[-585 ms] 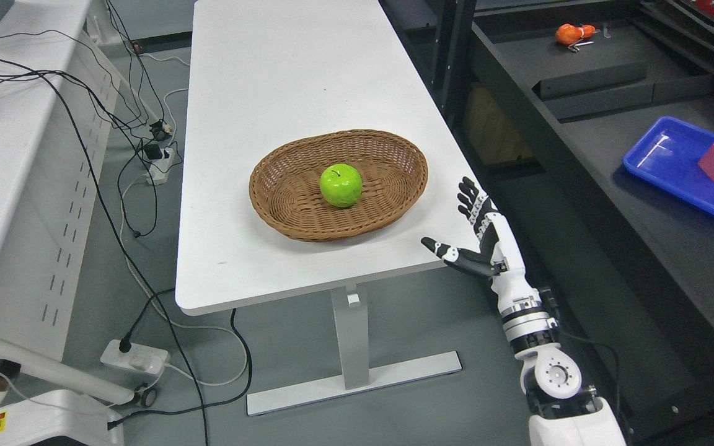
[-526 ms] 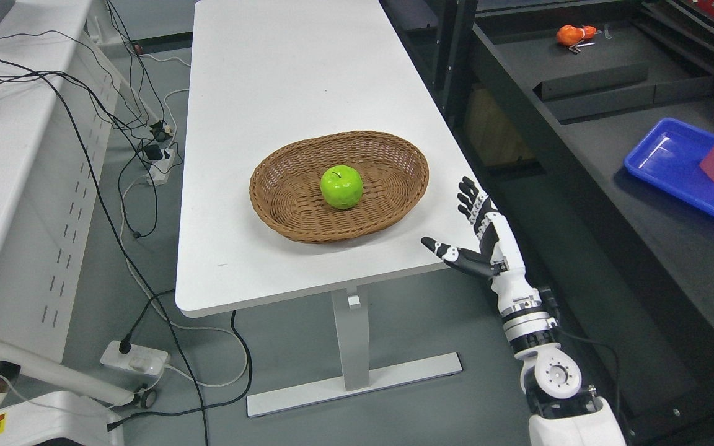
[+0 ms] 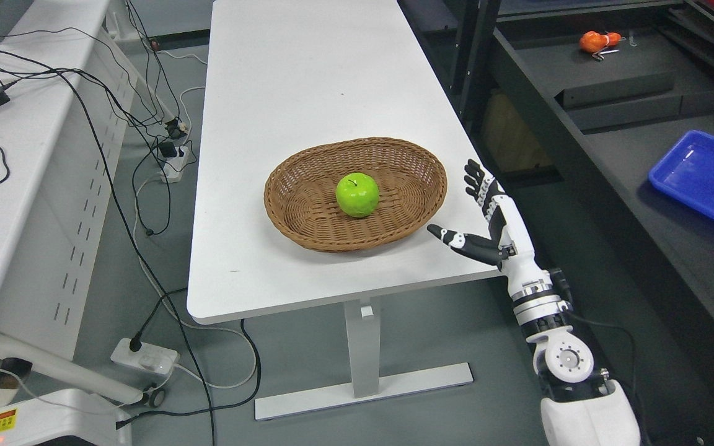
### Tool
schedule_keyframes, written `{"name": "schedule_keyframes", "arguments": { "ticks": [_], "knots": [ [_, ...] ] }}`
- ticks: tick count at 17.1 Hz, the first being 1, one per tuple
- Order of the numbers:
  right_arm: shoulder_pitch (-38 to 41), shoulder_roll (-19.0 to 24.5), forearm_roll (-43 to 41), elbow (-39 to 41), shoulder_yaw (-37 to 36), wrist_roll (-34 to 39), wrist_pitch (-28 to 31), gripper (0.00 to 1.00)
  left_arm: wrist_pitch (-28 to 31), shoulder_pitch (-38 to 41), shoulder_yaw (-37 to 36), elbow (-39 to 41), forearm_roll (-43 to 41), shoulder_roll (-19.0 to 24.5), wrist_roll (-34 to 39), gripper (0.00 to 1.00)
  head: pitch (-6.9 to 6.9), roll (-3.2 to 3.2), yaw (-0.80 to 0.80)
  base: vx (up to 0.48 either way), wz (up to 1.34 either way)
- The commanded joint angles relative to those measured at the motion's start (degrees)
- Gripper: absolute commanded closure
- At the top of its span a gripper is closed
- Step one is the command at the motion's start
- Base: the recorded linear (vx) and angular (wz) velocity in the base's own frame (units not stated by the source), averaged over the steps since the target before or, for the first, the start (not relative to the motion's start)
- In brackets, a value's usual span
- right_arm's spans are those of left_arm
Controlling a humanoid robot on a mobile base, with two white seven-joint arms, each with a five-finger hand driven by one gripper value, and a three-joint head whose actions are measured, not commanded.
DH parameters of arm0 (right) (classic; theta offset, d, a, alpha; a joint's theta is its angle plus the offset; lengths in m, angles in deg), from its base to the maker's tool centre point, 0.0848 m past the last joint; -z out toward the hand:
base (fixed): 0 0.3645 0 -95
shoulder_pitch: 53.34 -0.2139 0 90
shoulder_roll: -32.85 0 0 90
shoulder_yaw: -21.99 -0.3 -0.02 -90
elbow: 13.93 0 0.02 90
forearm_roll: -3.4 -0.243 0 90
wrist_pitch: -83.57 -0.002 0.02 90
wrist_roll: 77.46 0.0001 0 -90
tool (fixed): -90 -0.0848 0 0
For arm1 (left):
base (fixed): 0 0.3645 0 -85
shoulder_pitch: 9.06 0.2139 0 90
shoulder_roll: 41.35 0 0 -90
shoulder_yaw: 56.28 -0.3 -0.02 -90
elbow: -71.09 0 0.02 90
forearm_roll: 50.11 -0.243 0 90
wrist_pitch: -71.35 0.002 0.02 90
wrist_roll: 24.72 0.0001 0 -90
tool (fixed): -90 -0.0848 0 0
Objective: Place green apple on left shelf middle layer
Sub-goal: 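Reach the right hand toward the green apple in the wicker basket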
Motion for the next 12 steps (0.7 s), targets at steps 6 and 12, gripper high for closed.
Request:
{"name": "schedule_keyframes", "arguments": {
  "ticks": [6,12],
  "knots": [
    [-15.1,-15.3,16.7,2.8,15.5,10.5,3.1,0.00,0.0,0.0,0.0,0.0,0.0,1.0,0.0,0.00,0.00,0.00,0.00,0.058,0.06],
    [-21.4,-15.3,26.6,-8.3,24.4,17.9,3.5,0.00,0.0,0.0,0.0,0.0,0.0,1.0,0.0,0.00,0.00,0.00,0.00,0.028,0.02]
  ]
}}
